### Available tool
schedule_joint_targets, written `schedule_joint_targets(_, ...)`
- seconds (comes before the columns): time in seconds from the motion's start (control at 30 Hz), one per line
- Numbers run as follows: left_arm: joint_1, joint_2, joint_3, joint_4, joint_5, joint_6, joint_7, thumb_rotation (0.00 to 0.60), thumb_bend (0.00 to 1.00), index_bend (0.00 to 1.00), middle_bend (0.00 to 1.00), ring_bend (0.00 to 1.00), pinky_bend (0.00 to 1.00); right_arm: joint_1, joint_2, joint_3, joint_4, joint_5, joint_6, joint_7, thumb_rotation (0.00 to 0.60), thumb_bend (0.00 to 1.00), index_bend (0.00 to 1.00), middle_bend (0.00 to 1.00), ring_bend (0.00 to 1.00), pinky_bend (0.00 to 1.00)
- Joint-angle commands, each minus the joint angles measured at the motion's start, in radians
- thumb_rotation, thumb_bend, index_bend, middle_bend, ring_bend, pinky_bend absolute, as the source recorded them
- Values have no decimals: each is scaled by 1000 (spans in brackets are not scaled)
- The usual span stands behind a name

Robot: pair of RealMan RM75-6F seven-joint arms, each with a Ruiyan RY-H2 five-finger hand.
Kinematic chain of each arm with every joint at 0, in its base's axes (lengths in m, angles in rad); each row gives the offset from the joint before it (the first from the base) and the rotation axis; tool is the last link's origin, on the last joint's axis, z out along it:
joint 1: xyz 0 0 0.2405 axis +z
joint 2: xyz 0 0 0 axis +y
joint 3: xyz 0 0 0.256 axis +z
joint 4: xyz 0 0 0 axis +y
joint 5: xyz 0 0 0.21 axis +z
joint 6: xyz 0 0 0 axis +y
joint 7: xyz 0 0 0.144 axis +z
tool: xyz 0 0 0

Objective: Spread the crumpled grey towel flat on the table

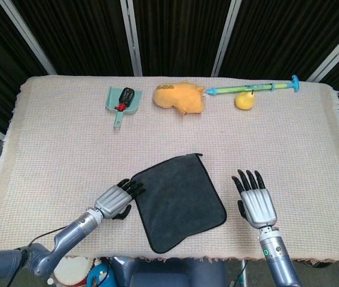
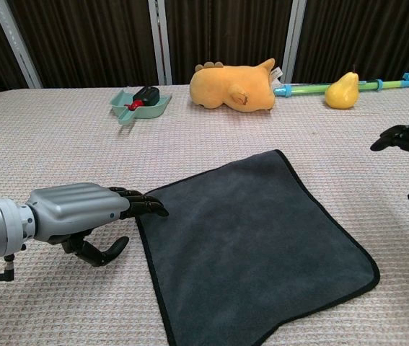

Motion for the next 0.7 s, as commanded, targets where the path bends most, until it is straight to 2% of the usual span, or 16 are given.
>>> schedule_joint_targets(0.03,-5,-5,3,4,-18,-10,17,600,673,71,20,0,62,0,1,0,-1,-1,1,0,600,545,141,77,0,36)
schedule_joint_targets(0.37,-1,5,27,-1,-70,-18,61,600,674,71,21,0,63,-1,3,2,-3,-9,8,4,600,546,141,77,0,36)
schedule_joint_targets(0.7,22,22,62,-5,-57,-3,46,600,674,71,22,0,63,-8,-2,5,2,-26,23,23,600,545,141,77,0,36)
